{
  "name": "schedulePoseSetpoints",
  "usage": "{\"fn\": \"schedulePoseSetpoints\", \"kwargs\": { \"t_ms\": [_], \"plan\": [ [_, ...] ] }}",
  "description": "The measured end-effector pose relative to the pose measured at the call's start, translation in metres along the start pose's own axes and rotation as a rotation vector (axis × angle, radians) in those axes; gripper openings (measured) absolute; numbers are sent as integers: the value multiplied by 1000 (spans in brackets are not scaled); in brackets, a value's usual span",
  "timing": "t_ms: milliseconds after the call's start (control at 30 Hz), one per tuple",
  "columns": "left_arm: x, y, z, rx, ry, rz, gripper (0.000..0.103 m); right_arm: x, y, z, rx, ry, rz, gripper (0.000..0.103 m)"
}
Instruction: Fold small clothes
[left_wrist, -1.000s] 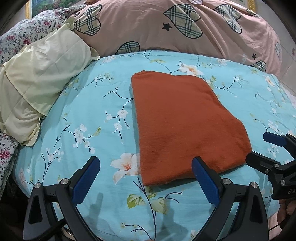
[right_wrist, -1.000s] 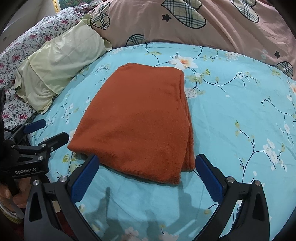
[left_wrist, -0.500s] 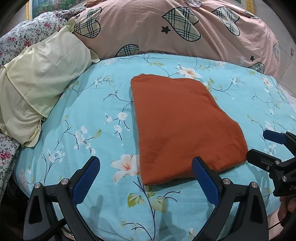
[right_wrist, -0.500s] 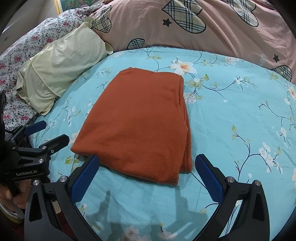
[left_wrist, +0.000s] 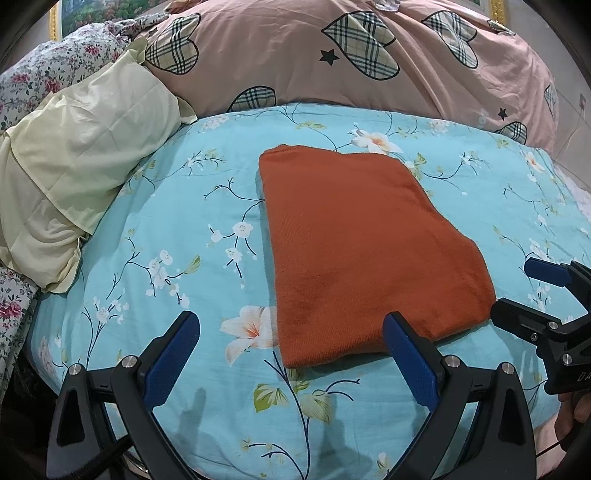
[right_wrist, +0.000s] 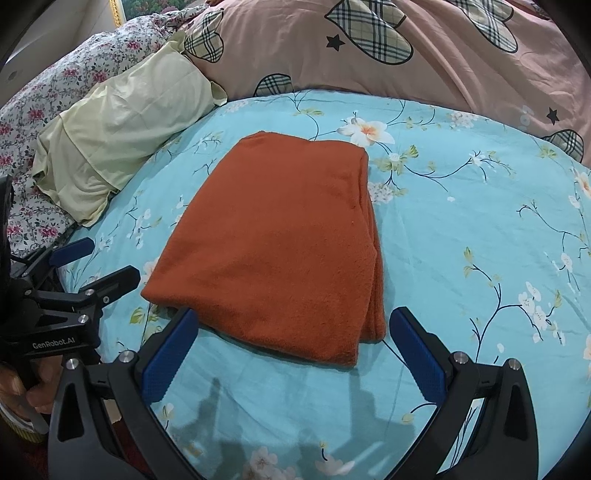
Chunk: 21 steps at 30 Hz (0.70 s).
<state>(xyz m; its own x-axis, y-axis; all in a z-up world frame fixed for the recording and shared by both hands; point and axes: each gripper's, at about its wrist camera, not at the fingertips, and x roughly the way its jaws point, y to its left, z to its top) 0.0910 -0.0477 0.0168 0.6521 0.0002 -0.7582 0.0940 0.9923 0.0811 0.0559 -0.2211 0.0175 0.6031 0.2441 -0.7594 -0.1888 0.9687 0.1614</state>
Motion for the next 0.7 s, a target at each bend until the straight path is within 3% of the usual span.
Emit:
{"fn": "schedulePoseSetpoints", "kwargs": {
  "t_ms": [700],
  "plan": [
    [7, 0, 1, 18, 12, 1, 100, 8, -2, -1, 3, 13, 0, 103]
  ]
}}
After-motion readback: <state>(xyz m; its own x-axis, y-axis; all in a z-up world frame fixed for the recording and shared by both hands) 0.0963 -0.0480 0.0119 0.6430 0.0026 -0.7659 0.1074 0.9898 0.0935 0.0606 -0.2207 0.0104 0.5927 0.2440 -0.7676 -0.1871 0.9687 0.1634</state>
